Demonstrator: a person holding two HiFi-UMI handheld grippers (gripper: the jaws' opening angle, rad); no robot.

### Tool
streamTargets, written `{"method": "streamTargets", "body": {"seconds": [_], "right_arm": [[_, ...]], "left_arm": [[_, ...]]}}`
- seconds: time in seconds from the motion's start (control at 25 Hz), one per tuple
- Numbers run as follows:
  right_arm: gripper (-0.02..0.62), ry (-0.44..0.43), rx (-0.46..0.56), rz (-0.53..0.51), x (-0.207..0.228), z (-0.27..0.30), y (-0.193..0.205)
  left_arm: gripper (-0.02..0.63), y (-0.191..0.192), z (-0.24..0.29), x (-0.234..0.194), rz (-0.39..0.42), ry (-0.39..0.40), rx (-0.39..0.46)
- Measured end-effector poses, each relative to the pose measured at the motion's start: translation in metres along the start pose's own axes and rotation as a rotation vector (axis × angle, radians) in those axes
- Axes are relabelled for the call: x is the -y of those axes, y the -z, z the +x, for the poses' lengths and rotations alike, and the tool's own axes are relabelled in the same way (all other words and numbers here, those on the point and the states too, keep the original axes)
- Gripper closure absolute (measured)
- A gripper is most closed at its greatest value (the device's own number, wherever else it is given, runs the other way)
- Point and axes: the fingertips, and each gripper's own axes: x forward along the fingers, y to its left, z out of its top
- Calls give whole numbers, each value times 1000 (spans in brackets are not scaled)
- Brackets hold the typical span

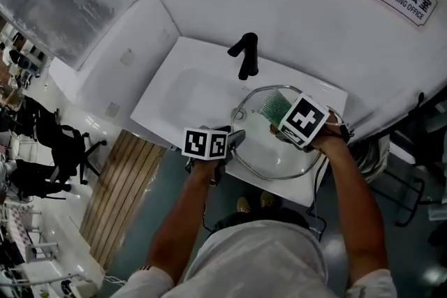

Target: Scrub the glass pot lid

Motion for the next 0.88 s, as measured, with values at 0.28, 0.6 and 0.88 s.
{"method": "streamTargets", "body": {"seconds": [0.28, 0.6, 0.88], "right_arm": [[247, -142, 162, 317, 24, -1, 38], [247, -214, 346, 600, 41, -8, 66], [247, -16, 313, 360, 11, -28, 48]], "left_arm": [[379, 0, 1, 1, -1, -3, 1], [379, 0, 1, 0, 2, -3, 1], [379, 0, 1, 0, 7, 0, -1]]}}
